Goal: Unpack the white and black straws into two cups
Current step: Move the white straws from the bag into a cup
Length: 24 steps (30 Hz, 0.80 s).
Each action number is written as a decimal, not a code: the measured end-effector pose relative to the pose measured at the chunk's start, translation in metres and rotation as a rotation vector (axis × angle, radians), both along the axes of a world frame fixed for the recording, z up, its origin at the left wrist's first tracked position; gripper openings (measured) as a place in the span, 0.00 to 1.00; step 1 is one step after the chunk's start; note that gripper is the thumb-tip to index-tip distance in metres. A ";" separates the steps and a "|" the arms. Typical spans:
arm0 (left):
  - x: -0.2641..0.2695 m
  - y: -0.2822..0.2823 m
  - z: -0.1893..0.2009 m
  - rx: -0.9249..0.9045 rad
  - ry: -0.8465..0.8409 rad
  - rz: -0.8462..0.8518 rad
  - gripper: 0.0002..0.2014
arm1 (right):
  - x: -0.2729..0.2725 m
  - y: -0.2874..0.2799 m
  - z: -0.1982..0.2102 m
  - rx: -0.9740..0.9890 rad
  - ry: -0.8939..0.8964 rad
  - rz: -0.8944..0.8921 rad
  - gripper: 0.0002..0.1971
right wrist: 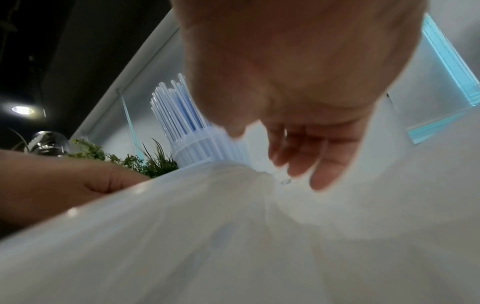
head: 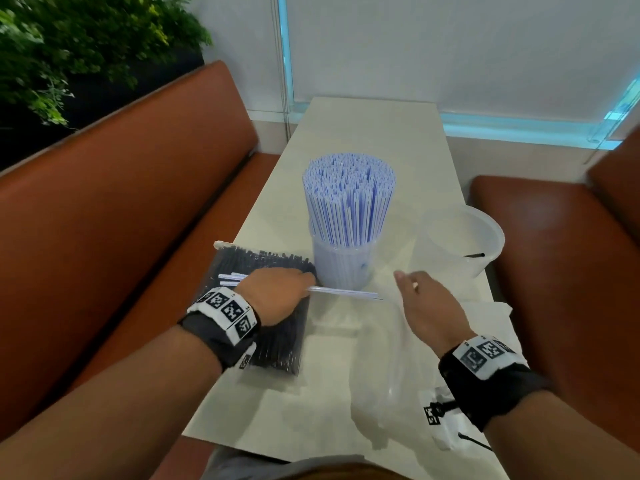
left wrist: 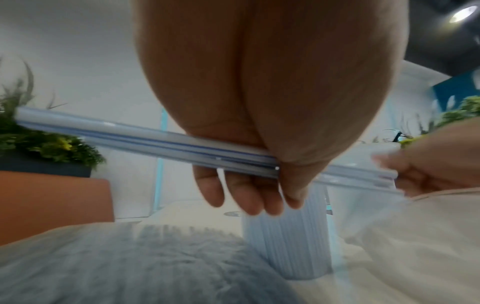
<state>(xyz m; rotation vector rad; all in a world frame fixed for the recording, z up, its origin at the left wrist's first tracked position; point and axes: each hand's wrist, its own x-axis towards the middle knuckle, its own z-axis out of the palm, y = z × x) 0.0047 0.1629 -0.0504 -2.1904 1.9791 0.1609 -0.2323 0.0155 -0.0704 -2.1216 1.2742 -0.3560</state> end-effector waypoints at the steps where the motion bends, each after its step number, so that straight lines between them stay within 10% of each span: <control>1: 0.002 0.002 -0.002 -0.022 0.011 -0.005 0.08 | 0.003 0.001 0.006 -0.028 -0.192 -0.044 0.24; 4: -0.013 -0.002 -0.005 -0.122 0.054 -0.036 0.04 | 0.020 0.007 0.019 0.193 -0.631 -0.112 0.21; 11: -0.061 -0.031 0.004 -0.343 0.269 -0.050 0.12 | 0.029 0.011 0.026 0.527 -0.867 -0.142 0.28; 19: -0.087 -0.055 0.080 -0.981 1.696 0.226 0.29 | 0.028 0.010 0.030 0.964 -0.912 -0.220 0.36; 24: -0.100 -0.076 0.091 -1.093 1.905 0.277 0.27 | 0.036 0.018 0.039 1.135 -1.013 -0.046 0.42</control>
